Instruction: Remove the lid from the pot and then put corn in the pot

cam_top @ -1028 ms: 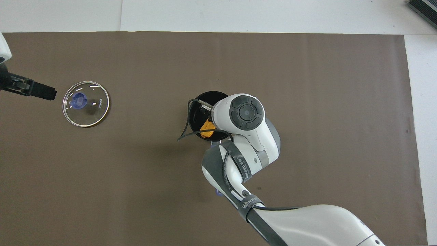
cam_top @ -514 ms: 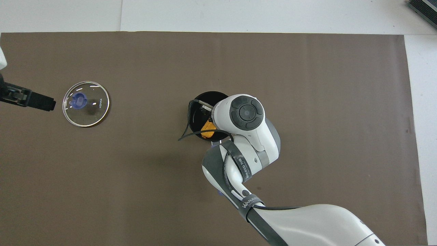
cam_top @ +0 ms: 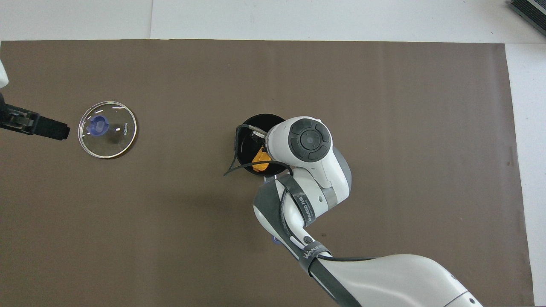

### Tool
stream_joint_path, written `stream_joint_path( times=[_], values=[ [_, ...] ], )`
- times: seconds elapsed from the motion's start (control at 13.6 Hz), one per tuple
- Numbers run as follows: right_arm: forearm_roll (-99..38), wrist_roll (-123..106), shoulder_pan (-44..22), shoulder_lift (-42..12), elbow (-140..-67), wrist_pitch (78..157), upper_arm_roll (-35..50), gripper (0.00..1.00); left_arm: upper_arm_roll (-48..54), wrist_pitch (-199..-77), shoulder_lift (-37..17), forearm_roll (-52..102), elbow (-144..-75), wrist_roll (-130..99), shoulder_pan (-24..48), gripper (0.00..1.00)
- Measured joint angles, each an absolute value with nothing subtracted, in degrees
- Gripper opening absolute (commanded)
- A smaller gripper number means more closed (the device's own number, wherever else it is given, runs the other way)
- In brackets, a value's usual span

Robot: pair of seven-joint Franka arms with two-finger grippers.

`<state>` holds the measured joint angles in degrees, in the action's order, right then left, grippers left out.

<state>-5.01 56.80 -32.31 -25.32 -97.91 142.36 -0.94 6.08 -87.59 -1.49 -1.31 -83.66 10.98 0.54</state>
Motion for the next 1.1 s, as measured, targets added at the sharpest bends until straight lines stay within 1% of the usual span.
stream_joint_path(
  times=[0.22,0.37,0.81,1.1],
  values=[
    [-5.0,53.6,-30.5,-23.6,-97.1,142.4,-1.3,0.87,6.4,-86.5,-1.5,-1.3,-82.8,11.0,0.5,1.0],
    [-5.0,50.4,-28.7,-21.4,-97.1,140.8,-1.5,0.87,6.8,-85.6,-1.5,-1.3,-81.8,10.9,0.5,1.0],
    [-5.0,32.6,-18.5,-12.5,-96.9,125.8,-1.7,0.87,7.0,-84.9,-1.3,-1.3,-81.2,10.7,0.5,1.0],
    [-4.9,21.6,-11.8,-5.4,-96.8,112.0,-1.9,0.88,6.9,-83.1,0.4,-1.3,-81.3,7.8,0.5,1.0]
  ],
)
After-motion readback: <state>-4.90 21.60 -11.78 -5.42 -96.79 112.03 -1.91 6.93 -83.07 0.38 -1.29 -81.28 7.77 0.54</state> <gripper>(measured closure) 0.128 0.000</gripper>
